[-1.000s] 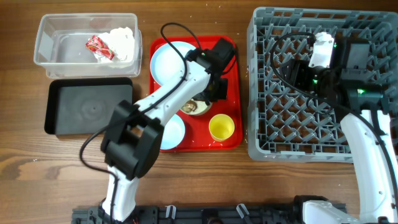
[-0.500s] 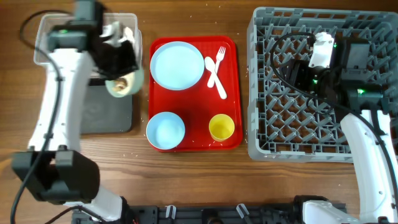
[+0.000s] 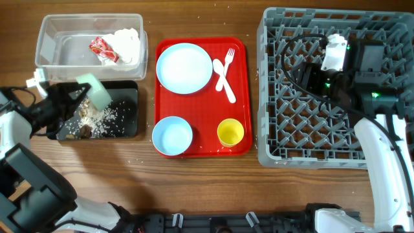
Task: Sort waste into correct bins and load items into the dishwasher rack
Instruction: 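Return the empty green bowl to the red tray with the left gripper, then grasp the yellow cup with the left gripper and lift it, then hand the yellow cup from the left gripper to the right gripper, then lower the yellow cup into the dish rack and release with right gripper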
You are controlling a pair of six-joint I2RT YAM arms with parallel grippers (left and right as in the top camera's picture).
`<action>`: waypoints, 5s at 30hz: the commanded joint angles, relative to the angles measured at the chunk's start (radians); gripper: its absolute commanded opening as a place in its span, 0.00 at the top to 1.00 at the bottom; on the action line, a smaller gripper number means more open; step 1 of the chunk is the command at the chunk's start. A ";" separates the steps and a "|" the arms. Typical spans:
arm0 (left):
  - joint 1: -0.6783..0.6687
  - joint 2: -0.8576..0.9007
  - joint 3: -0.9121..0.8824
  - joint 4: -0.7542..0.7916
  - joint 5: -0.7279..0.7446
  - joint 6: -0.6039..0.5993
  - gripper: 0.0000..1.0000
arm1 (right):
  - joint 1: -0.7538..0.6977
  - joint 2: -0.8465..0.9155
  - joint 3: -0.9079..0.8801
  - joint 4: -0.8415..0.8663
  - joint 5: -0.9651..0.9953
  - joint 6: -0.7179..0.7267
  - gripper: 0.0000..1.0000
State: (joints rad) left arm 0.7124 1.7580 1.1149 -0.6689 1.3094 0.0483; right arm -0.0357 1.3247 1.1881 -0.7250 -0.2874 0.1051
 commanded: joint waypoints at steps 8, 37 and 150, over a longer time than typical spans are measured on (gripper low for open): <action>0.042 -0.007 -0.002 0.008 0.258 -0.121 0.96 | -0.003 -0.006 0.016 -0.024 -0.006 0.010 0.38; -1.243 -0.060 0.000 0.243 -1.360 -0.391 0.96 | -0.003 -0.006 0.016 -0.005 -0.006 0.010 0.23; -0.837 -0.006 0.359 -0.054 -0.840 -0.288 0.40 | 0.265 0.259 0.290 -0.628 0.206 0.357 0.16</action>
State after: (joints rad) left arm -0.1234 1.7679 1.4647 -0.7227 0.4751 -0.2493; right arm 0.2256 1.5818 1.3407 -1.3708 -0.0338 0.5262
